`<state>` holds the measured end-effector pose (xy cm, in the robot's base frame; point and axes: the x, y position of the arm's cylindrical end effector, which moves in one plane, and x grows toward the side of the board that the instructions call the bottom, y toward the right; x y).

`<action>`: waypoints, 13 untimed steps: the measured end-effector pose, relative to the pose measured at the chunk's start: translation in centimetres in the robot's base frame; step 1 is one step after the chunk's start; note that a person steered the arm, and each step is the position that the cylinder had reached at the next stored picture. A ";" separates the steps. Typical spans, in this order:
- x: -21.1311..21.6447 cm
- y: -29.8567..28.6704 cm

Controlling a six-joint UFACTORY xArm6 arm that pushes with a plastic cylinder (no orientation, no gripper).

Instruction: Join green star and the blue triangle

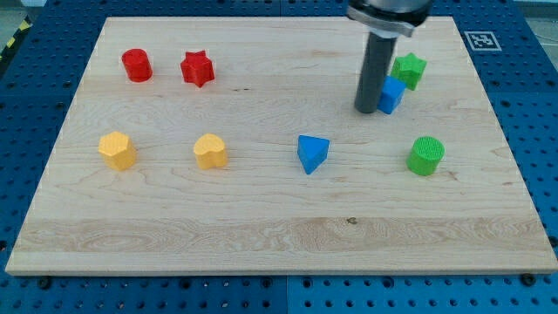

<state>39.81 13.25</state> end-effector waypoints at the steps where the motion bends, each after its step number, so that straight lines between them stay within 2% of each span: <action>1: 0.0 3.5; 2: 0.2 4.1; 3: 2.3 -0.1; 5: 4.8 -15.9; 6: 7.0 -18.6; 7: 10.7 -15.4; 9: 8.7 -3.4; 10: 10.1 -2.6; 11: 10.8 1.0; 12: 10.5 5.4; 13: 10.5 6.1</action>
<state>50.29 19.34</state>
